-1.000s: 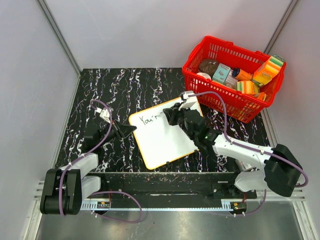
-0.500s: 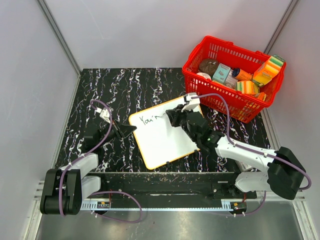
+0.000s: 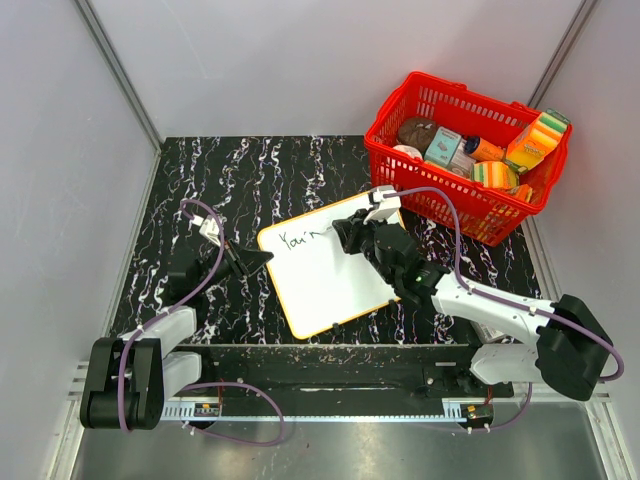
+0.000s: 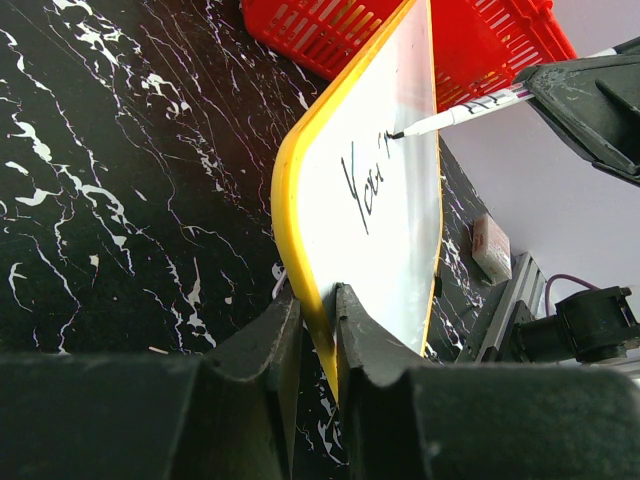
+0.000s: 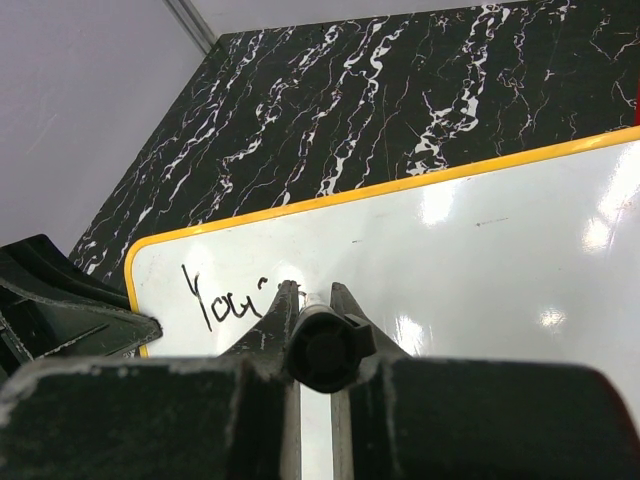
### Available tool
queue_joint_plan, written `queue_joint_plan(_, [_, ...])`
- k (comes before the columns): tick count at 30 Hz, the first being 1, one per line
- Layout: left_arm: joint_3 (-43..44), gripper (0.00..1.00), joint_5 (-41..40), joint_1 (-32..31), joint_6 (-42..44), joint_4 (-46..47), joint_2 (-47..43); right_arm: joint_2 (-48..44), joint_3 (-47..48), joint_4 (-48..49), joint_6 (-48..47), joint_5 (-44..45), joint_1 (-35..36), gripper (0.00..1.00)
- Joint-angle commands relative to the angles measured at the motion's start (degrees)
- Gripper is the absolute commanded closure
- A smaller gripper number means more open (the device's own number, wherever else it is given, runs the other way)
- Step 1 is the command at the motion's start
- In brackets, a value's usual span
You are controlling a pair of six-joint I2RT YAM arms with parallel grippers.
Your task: Write a sentence on the whiteboard
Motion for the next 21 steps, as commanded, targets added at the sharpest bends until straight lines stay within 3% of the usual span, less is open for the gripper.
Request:
queue_joint_plan(1, [-0.8, 1.00, 0.9, -0.3, 3.9, 1.9, -0.5, -0.5, 0.9, 2.3, -0.4, -0.5, -0.5, 1.00])
queue_joint_plan(21, [-0.8, 1.00, 0.9, -0.3, 3.8, 1.8, -0.3, 1.2, 2.0, 2.1, -0.4, -1.5, -0.5, 1.00])
